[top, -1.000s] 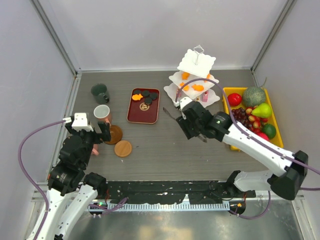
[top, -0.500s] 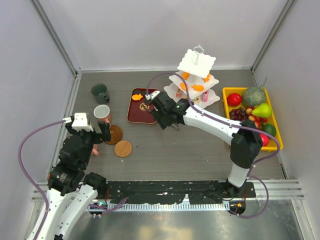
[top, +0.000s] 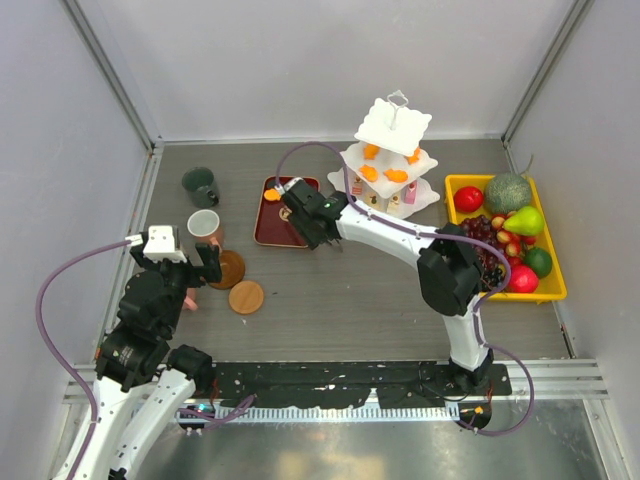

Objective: Serve the afternoon tea
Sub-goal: Pick up the desert from the tray.

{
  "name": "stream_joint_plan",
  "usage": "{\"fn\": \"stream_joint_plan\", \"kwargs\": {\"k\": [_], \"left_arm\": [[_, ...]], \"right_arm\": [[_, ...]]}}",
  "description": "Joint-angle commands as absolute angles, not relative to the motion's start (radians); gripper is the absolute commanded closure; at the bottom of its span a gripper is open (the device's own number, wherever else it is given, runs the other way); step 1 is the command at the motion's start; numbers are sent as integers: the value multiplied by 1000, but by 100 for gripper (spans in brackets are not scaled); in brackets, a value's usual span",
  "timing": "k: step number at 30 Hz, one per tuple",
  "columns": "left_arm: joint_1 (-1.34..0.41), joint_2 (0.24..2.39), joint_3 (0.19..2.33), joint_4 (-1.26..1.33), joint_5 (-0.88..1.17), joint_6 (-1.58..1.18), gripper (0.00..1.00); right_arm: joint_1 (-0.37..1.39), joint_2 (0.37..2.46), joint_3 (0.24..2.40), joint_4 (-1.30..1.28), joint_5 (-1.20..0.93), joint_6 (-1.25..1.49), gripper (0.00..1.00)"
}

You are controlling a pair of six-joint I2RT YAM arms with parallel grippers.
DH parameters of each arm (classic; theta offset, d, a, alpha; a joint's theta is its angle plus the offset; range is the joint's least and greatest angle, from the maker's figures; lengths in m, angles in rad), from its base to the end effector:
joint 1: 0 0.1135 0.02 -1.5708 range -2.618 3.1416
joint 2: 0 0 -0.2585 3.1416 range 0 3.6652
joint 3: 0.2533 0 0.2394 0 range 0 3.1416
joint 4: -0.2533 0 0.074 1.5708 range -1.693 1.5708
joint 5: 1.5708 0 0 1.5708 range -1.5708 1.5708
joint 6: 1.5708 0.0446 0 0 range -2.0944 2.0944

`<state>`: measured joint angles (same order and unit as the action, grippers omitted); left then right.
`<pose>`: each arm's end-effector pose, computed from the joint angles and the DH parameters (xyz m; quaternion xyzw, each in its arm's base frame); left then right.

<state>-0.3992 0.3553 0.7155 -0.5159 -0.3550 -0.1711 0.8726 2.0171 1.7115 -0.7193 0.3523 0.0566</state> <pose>0.0869 -0.0198 0.3233 -0.0289 0.7562 -0.0512 0.6517 0.2887 0.3201 0.2351 -0.3328 0.8890 -0.0320 0.3129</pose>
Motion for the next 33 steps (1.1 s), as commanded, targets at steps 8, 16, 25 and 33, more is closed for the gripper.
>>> {"fn": "stream_joint_plan", "kwargs": {"k": [8, 16, 25, 33], "left_arm": [[-402, 347, 716, -468, -347, -163, 1], [-402, 350, 715, -468, -347, -163, 1], [-402, 351, 715, -469, -345, -163, 1], [-402, 353, 715, -468, -345, -161, 1]], "right_arm": [[853, 2045, 1741, -703, 394, 81, 46], [830, 2086, 1752, -692, 373, 83, 46], [813, 2134, 1810, -686, 362, 52, 47], [811, 2181, 1879, -712, 354, 31, 50]]}}
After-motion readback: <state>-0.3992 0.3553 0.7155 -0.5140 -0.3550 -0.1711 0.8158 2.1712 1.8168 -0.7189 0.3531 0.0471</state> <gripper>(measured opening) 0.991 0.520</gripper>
